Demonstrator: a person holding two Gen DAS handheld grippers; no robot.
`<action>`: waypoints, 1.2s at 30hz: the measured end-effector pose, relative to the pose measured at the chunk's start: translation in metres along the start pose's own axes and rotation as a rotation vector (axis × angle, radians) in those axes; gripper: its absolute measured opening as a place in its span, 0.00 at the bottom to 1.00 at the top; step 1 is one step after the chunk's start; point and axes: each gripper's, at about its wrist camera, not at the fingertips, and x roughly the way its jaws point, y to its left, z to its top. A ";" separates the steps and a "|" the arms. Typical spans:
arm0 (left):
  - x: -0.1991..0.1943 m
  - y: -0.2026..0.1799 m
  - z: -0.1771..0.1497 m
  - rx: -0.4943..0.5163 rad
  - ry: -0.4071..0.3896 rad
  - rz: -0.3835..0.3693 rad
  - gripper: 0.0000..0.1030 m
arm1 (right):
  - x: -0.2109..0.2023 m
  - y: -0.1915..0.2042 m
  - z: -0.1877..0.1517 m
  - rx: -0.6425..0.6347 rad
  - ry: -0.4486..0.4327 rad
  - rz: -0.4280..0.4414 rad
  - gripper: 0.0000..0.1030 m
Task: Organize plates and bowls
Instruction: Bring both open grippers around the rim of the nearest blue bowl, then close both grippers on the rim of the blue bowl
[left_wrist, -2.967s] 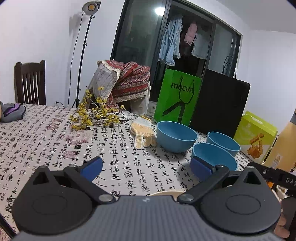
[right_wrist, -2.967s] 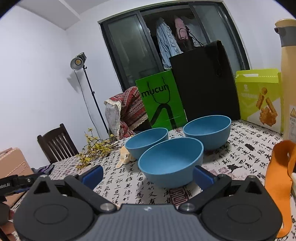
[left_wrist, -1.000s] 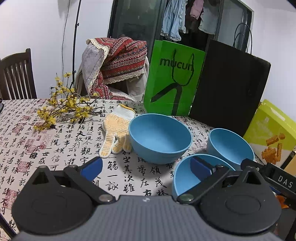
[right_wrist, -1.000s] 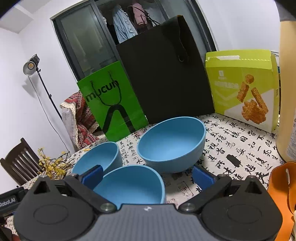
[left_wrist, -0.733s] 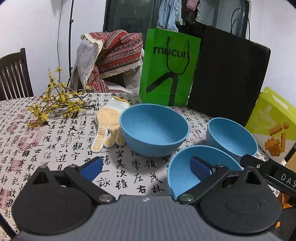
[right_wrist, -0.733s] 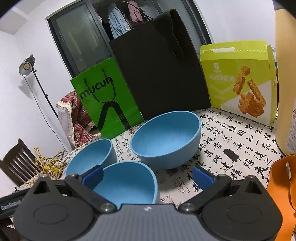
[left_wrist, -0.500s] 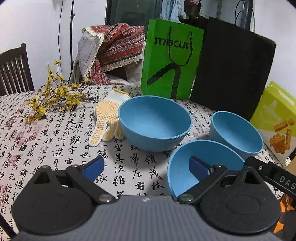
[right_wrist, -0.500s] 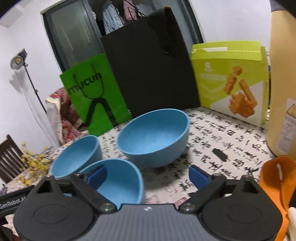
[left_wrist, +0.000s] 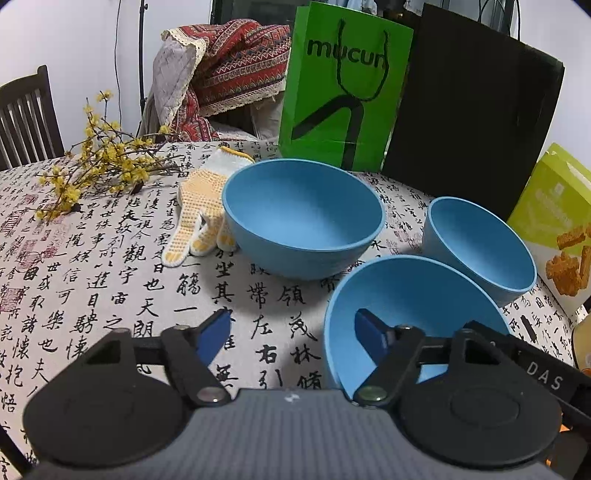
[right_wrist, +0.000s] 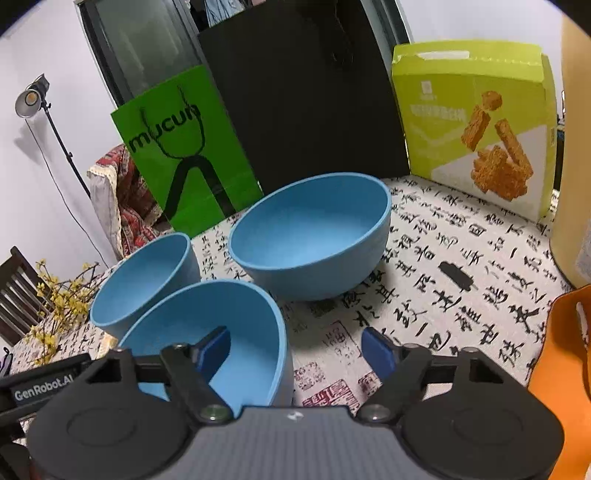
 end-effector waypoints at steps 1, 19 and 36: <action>0.001 -0.001 0.000 0.001 0.004 -0.001 0.70 | 0.001 -0.001 0.000 0.006 0.007 0.006 0.67; 0.014 -0.017 -0.005 -0.008 0.068 -0.032 0.31 | 0.008 0.002 -0.004 0.013 0.062 0.036 0.34; 0.018 -0.020 -0.007 -0.013 0.074 -0.006 0.11 | 0.014 0.007 -0.009 -0.022 0.079 0.001 0.10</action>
